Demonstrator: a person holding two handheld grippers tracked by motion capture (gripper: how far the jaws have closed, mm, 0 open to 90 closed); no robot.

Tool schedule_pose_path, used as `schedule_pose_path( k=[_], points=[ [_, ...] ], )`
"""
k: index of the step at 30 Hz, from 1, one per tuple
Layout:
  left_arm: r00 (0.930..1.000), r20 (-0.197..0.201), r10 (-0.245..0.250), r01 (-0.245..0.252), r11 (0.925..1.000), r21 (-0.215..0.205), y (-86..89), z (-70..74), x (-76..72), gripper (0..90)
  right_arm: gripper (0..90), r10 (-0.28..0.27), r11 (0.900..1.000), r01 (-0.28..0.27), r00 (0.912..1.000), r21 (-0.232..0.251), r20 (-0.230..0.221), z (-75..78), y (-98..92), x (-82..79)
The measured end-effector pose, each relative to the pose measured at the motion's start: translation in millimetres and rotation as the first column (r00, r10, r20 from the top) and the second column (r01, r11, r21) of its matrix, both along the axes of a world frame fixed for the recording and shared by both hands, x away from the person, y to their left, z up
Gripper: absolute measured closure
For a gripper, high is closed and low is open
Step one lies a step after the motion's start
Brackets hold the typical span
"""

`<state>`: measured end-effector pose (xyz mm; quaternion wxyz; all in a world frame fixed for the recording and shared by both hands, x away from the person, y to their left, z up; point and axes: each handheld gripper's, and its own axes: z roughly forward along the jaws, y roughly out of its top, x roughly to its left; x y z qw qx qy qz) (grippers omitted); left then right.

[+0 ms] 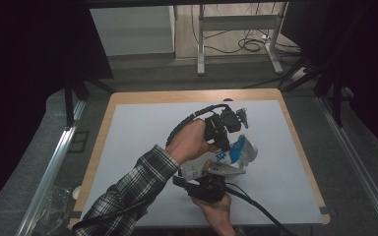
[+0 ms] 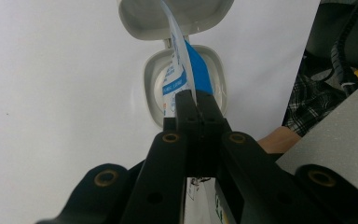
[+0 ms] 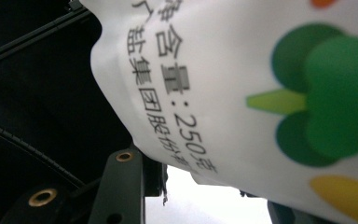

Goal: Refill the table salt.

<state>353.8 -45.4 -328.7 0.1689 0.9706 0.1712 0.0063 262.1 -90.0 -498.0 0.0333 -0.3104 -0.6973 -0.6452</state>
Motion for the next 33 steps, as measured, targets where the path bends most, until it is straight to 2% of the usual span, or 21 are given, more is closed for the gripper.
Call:
schedule_pose_path(
  k=[33],
  points=[
    [1.0000, 0.005, -0.002, 0.002, 1.0000, -0.003, -3.0, 2.6, 0.8, 90.0, 60.1, 0.011, 0.999, -0.010, 0.9999, 0.039, -0.013, 4.4, -1.5, 0.4]
  ],
)
